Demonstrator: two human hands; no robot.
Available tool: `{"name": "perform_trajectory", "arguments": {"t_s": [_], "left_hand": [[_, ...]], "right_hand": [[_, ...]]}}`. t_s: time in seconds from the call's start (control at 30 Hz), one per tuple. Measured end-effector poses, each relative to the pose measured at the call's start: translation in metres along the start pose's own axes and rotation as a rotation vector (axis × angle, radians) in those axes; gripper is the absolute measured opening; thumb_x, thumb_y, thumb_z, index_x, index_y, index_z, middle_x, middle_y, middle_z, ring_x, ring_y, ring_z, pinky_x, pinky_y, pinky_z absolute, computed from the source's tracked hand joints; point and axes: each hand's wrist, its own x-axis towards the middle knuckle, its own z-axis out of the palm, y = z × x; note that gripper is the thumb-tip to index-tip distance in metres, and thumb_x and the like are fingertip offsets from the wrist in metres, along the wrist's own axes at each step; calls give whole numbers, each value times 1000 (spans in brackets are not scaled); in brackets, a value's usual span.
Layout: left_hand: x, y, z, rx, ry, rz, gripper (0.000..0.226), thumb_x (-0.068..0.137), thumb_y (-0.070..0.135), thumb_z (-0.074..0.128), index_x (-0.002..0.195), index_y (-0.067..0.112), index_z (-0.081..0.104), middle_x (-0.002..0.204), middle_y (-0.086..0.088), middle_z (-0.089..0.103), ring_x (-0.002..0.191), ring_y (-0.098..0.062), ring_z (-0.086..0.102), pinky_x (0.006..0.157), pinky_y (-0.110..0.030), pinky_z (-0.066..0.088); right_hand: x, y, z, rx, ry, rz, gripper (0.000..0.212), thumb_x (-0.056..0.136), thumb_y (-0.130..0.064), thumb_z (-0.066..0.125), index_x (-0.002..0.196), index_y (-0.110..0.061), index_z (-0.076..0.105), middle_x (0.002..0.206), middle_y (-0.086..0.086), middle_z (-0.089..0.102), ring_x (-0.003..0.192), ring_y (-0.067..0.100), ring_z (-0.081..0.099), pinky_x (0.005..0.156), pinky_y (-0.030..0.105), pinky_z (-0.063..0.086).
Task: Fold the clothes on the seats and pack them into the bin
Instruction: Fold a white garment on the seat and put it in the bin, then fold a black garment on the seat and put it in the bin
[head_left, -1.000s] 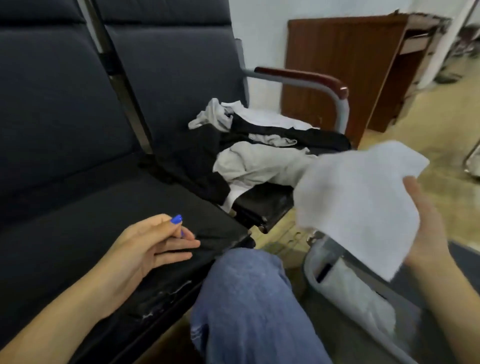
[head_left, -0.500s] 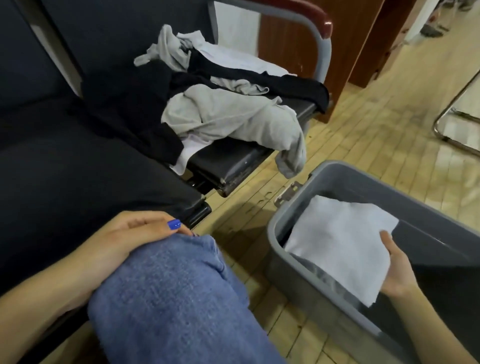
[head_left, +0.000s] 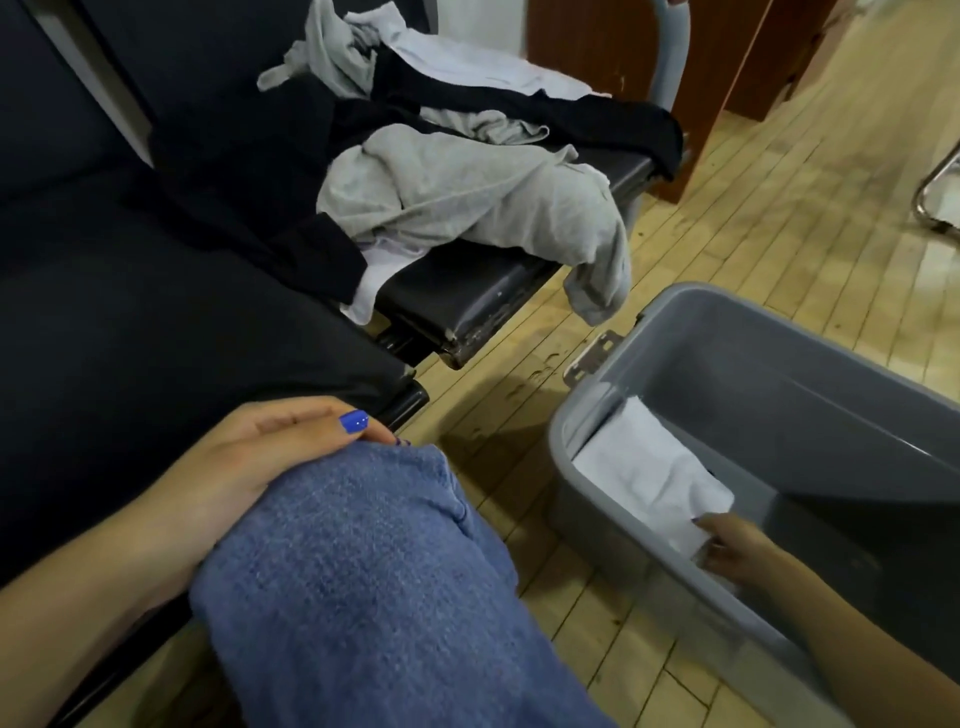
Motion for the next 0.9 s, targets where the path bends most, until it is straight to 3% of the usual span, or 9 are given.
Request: {"name": "perform_trajectory", "arguments": {"t_s": [0.07, 0.23, 0.33, 0.43, 0.53, 0.63, 0.7, 0.8, 0.9], "left_hand": [[-6, 8, 2, -8, 0, 13, 43, 84, 53, 63, 110, 19, 70, 111, -6, 70, 107, -25, 65, 97, -54, 46], [-25, 37, 13, -90, 78, 53, 63, 46, 66, 75, 89, 20, 75, 99, -7, 73, 97, -23, 69, 85, -34, 52], [-33, 51, 18, -177, 123, 71, 24, 67, 39, 72, 79, 19, 76, 92, -4, 74, 91, -14, 69, 80, -27, 50], [-41, 55, 9, -151, 224, 108, 14, 85, 12, 65, 77, 12, 76, 89, -6, 74, 84, -11, 70, 75, -19, 53], [-51, 58, -14, -137, 326, 116, 22, 88, 7, 58, 79, 18, 75, 87, -3, 75, 84, -12, 70, 77, -20, 55], [-70, 55, -47, -127, 428, 138, 25, 88, 8, 57, 80, 24, 75, 85, -3, 75, 82, -14, 71, 76, -28, 56], [-80, 51, -67, -123, 495, 149, 24, 88, 8, 57, 78, 20, 76, 83, -4, 75, 81, -17, 71, 76, -33, 57], [-88, 40, -92, -159, 623, 151, 18, 90, 8, 57, 82, 10, 74, 81, -6, 74, 78, -19, 71, 79, -35, 54], [-90, 23, -110, -189, 680, 129, 16, 90, 8, 58, 81, 9, 72, 78, -5, 74, 72, -17, 69, 77, -35, 51]], "right_hand": [[-6, -4, -7, -118, 55, -71, 32, 93, 0, 52, 124, -6, 48, 83, 17, 52, 67, 30, 53, 40, 32, 50], [1, 0, -12, -485, -5, -172, 79, 84, 7, 60, 147, -24, 22, 106, 24, 56, 80, 39, 62, 64, 57, 55], [-24, -21, 5, -725, 50, -273, 94, 88, -9, 63, 153, -24, -3, 150, 22, 26, 130, 43, 35, 92, 52, 43], [-63, -68, 37, -767, 74, -616, 87, 91, -19, 63, 153, -21, 3, 156, 19, 13, 139, 41, 24, 110, 51, 28], [-132, -115, 78, -517, 58, -1042, 78, 92, -15, 59, 153, -24, 11, 154, 10, 27, 136, 31, 34, 106, 46, 36], [-212, -160, 123, -379, -71, -1297, 72, 95, -10, 52, 151, -32, 13, 141, 3, 45, 109, 24, 55, 83, 41, 48], [-259, -186, 153, -402, -122, -1377, 59, 96, -11, 51, 147, -30, 29, 132, 3, 51, 99, 27, 58, 79, 38, 46], [-316, -211, 203, -492, -166, -1506, 47, 94, -13, 53, 139, -25, 45, 129, 5, 55, 116, 17, 51, 87, 20, 34], [-363, -219, 259, -785, -233, -1638, 43, 91, -18, 56, 134, -22, 52, 125, 8, 58, 117, 22, 53, 86, 23, 35]]}}
